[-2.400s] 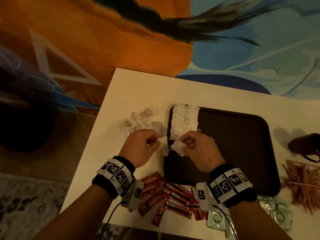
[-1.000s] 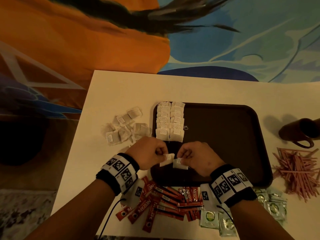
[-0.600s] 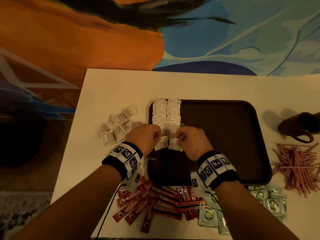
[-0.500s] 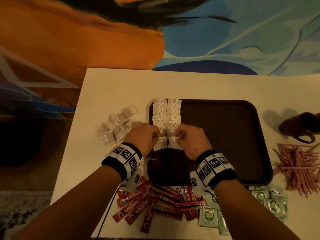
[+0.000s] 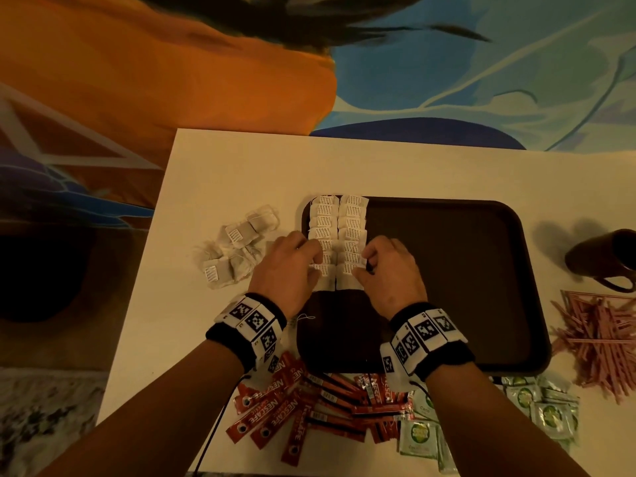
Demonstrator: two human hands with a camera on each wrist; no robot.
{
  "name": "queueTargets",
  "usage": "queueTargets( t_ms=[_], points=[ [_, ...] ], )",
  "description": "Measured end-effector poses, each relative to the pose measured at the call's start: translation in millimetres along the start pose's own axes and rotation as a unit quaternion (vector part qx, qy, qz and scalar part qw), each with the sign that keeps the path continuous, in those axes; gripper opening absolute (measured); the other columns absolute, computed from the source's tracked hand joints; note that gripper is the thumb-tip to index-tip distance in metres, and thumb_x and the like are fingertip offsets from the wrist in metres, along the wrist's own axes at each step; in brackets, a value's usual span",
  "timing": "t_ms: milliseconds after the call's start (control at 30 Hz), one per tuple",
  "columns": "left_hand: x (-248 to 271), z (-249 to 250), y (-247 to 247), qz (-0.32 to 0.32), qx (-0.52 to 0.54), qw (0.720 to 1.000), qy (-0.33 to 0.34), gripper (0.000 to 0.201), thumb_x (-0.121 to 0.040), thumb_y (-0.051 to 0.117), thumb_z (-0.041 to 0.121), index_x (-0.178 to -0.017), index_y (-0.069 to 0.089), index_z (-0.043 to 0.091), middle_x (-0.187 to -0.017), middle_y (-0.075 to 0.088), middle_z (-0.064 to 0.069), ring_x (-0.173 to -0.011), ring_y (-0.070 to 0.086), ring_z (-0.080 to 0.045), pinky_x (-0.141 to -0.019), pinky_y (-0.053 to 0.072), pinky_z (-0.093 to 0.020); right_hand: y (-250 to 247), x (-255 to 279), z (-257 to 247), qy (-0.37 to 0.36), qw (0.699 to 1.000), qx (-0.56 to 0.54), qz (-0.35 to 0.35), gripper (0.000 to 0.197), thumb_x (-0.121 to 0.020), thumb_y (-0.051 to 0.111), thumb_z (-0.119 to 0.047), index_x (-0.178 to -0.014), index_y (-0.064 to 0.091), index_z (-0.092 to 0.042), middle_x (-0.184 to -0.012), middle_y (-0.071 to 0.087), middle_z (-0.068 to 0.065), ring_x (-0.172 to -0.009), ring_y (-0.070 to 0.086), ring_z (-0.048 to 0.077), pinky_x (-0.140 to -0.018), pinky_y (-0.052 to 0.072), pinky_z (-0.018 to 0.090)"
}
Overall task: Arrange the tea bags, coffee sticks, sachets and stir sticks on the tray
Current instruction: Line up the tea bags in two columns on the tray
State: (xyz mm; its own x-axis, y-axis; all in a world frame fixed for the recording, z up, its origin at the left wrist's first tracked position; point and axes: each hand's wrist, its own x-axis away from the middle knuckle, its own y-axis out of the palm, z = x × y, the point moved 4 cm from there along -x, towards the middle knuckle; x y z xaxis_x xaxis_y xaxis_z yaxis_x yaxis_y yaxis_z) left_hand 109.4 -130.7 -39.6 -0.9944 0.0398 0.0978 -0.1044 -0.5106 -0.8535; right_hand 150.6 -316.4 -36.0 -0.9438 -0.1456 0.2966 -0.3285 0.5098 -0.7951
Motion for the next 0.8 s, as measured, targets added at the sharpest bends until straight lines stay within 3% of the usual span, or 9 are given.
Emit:
queueTargets(
  t_ms=[200,367,567,667,800],
  points=[
    [10,-1,9,-0.024,-0.011,0.999,0.02,0.015,-0.087,0.073,0.016,-0.101,0.069,0.021,-0.109,0.057,0.001,-0.103,0.056,-0.028,-0.077,0.054,-0.042,11,9,0,0.016,0.999,0.011,-0.051,0.025,-0.087,0.079,-0.025,-0.1,0.059,-0.026,-0.102,0.055,-0.003,-0.091,0.06,0.017,-0.08,0.057,0.036],
    [12,-3,1,-0.019,0.019,1.0,0.015,0.013,-0.089,0.071,0.018,-0.102,0.069,0.022,-0.108,0.057,0.004,-0.103,0.055,-0.023,-0.08,0.054,-0.04,6,12,-4,0.013,0.999,0.018,-0.044,0.023,-0.088,0.077,-0.031,-0.102,0.06,-0.025,-0.102,0.057,-0.003,-0.091,0.061,0.017,-0.081,0.057,0.038],
    [28,-44,-43,0.074,0.063,0.994,-0.051,0.014,-0.091,0.069,0.016,-0.1,0.069,0.026,-0.102,0.059,0.007,-0.087,0.056,-0.011,-0.079,0.046,-0.026,5,32,-42,-0.042,0.998,0.01,-0.054,0.017,-0.092,0.072,-0.032,-0.105,0.062,-0.026,-0.098,0.062,-0.004,-0.089,0.062,0.015,-0.08,0.058,0.038],
    [45,-65,-56,0.072,0.049,0.991,-0.097,0.015,-0.091,0.068,0.017,-0.101,0.068,0.03,-0.099,0.059,0.009,-0.079,0.05,-0.008,-0.076,0.042,-0.026,26,48,-69,-0.082,0.992,0.023,-0.095,0.016,-0.094,0.068,-0.034,-0.107,0.063,-0.027,-0.098,0.064,-0.004,-0.092,0.062,0.017,-0.081,0.057,0.039],
    [71,-85,-59,0.052,0.046,0.988,-0.136,0.017,-0.09,0.069,0.018,-0.101,0.068,0.031,-0.098,0.06,0.01,-0.077,0.05,-0.009,-0.075,0.044,-0.028,56,64,-95,-0.132,0.978,0.088,-0.138,0.023,-0.097,0.063,-0.036,-0.117,0.063,-0.024,-0.115,0.06,0.001,-0.106,0.059,0.022,-0.087,0.054,0.037]
  ],
)
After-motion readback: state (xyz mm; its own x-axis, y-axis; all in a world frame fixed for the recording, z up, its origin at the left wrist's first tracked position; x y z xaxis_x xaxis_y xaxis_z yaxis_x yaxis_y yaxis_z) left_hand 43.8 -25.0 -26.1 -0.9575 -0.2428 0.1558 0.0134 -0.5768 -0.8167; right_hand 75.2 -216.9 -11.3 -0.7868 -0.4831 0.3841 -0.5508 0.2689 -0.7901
